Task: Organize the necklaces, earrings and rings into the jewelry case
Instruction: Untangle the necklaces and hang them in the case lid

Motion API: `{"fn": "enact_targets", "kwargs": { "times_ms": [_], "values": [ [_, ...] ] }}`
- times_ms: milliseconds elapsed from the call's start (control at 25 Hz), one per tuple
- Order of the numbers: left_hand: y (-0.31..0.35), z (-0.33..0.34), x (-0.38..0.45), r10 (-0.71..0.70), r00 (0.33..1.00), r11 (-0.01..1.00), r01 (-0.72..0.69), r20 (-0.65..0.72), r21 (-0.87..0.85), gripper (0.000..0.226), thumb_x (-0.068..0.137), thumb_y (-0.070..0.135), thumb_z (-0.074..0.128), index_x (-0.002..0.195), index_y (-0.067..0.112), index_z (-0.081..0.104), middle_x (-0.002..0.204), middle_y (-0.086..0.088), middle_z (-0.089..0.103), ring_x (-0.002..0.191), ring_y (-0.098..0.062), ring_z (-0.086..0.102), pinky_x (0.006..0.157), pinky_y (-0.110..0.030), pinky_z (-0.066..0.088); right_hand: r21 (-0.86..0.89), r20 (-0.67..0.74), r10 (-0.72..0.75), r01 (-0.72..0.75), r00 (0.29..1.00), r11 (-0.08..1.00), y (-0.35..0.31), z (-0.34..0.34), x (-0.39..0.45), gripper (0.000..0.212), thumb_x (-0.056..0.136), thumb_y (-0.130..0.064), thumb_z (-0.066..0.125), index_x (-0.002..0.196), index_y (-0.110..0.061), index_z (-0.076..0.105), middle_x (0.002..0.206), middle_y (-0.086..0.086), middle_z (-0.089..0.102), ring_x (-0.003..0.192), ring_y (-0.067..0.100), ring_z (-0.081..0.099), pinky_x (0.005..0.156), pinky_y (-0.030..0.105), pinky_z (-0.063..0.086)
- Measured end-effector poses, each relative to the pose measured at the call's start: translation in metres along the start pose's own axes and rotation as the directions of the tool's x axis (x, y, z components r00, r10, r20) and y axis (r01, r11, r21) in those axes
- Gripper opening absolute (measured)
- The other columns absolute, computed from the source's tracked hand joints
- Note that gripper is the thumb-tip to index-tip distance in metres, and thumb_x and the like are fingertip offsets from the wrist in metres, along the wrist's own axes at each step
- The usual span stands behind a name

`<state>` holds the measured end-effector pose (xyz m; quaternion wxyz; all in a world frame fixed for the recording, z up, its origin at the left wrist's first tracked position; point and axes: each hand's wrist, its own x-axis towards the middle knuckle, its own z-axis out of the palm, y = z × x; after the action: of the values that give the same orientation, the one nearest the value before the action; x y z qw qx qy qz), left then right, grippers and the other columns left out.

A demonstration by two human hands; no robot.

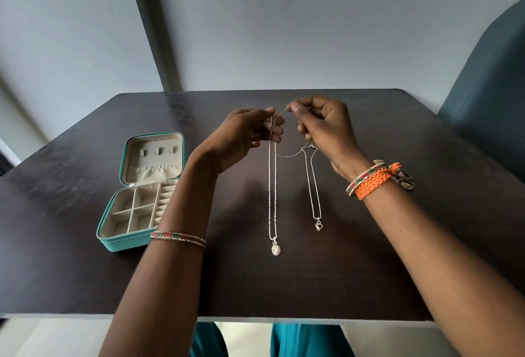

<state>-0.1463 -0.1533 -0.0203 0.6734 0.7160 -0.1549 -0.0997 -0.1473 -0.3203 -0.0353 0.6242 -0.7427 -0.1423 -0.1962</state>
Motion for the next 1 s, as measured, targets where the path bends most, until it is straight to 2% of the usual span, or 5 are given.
{"fn": "enact_targets", "kwargs": {
  "times_ms": [280, 480, 680, 800, 1000],
  "values": [
    [0.004, -0.008, -0.002, -0.009, 0.993, 0.892, 0.060, 0.114, -0.449, 0.037, 0.085, 0.038, 0.045, 0.075, 0.014, 0.072, 0.060, 0.004, 0.058, 0.059, -0.009, 0.056, 0.061, -0.026, 0.029, -0.034, -0.148, 0.132, -0.138, 0.980, 0.990, 0.014, -0.008, 0.004, 0.013, 0.090, -0.021, 0.063, 0.080, -0.015, 0.068, 0.057, -0.006, 0.058, 0.048, 0.001, 0.048, 0.051, 0.019, 0.041],
    [-0.001, -0.016, 0.000, 0.088, 0.996, 0.658, -0.056, 0.003, -0.751, 0.053, 0.084, 0.048, 0.042, 0.114, 0.008, 0.062, 0.099, 0.001, 0.071, 0.083, -0.008, 0.066, 0.065, -0.025, 0.034, -0.143, 0.184, 0.016, 0.010, 0.983, 0.990, 0.001, 0.003, -0.002, 0.009, 0.086, -0.014, 0.066, 0.080, -0.008, 0.070, 0.066, -0.001, 0.062, 0.059, 0.005, 0.052, 0.061, 0.020, 0.042],
    [0.002, -0.002, 0.003, -0.018, 0.995, 0.946, -0.015, -0.096, -0.324, 0.061, 0.095, 0.055, 0.025, 0.123, 0.011, 0.055, 0.111, -0.001, 0.069, 0.091, -0.009, 0.064, 0.071, -0.032, 0.032, -0.329, 0.434, -0.013, 0.172, 0.901, 0.928, -0.008, 0.003, -0.007, 0.011, 0.086, -0.011, 0.065, 0.091, -0.016, 0.073, 0.075, 0.006, 0.068, 0.068, 0.015, 0.063, 0.064, 0.020, 0.048],
    [0.000, 0.004, 0.004, -0.032, 0.998, 0.994, 0.027, -0.049, -0.105, 0.056, 0.097, 0.056, 0.020, 0.109, 0.020, 0.061, 0.091, 0.002, 0.069, 0.078, -0.009, 0.060, 0.065, -0.031, 0.028, -0.225, 0.369, -0.001, 0.090, 0.930, 0.970, -0.011, -0.004, -0.004, 0.009, 0.088, -0.008, 0.063, 0.092, -0.011, 0.071, 0.067, -0.002, 0.064, 0.057, 0.000, 0.058, 0.058, 0.012, 0.044],
    [-0.002, 0.011, 0.005, -0.034, 0.999, 0.996, 0.035, 0.019, -0.082, 0.030, 0.101, 0.030, 0.038, 0.082, 0.016, 0.058, 0.064, 0.003, 0.058, 0.058, -0.009, 0.053, 0.058, -0.025, 0.031, -0.098, 0.192, 0.017, 0.002, 0.981, 0.995, -0.007, -0.013, 0.004, 0.008, 0.089, -0.009, 0.063, 0.090, -0.006, 0.071, 0.065, -0.004, 0.065, 0.056, 0.000, 0.055, 0.060, 0.018, 0.049]
  ]
}}
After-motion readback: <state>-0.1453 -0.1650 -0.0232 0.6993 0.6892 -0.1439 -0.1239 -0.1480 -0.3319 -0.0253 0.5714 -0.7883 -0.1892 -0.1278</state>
